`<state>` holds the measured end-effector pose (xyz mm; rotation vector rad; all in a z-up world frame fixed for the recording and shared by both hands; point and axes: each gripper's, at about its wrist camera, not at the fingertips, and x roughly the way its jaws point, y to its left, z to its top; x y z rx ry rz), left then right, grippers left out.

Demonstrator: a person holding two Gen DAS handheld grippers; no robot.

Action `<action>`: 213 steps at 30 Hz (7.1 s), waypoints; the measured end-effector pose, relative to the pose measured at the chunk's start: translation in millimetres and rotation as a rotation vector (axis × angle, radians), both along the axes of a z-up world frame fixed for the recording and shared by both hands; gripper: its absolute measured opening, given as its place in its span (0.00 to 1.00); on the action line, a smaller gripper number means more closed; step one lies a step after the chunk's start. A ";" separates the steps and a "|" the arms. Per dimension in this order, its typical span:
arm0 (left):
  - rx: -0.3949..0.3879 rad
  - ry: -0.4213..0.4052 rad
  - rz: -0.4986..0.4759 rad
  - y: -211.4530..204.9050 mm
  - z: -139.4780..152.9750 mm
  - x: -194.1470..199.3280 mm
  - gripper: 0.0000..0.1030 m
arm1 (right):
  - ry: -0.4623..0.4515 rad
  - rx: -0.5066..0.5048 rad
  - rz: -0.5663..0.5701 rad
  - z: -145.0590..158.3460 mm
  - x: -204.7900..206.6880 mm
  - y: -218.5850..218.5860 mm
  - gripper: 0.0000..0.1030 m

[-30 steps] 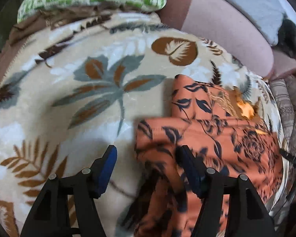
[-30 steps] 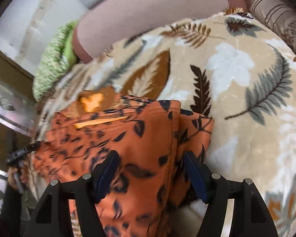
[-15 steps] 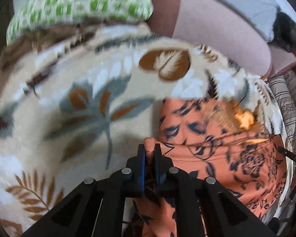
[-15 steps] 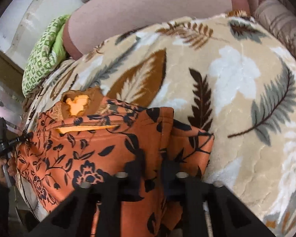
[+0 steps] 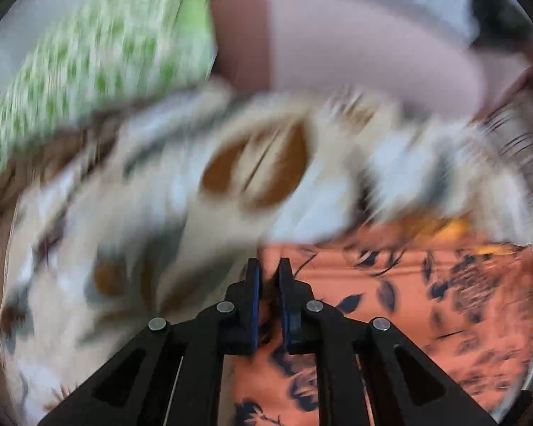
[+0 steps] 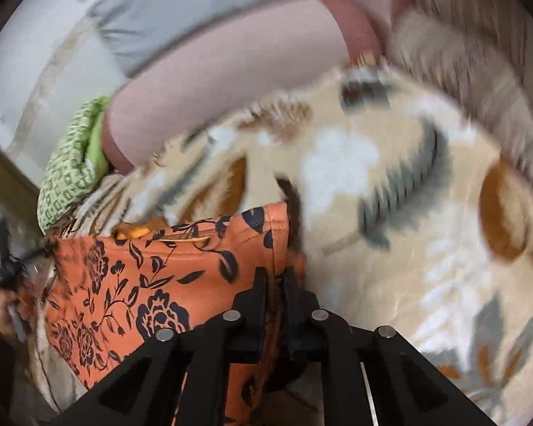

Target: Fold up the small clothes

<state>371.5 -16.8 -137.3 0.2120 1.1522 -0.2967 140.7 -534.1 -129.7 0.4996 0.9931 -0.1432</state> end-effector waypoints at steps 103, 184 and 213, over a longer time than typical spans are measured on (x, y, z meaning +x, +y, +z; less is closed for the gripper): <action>-0.193 -0.014 0.134 83.3 11.8 -233.0 0.58 | -0.097 0.524 0.225 -4.0 -42.1 63.0 0.69; -0.092 -0.116 0.295 80.7 20.8 -269.9 0.52 | -0.070 0.176 0.107 19.6 -104.0 125.6 0.74; -0.072 -0.074 0.208 17.3 23.8 -274.2 0.59 | -0.118 0.655 -0.255 -53.6 -164.2 63.0 0.78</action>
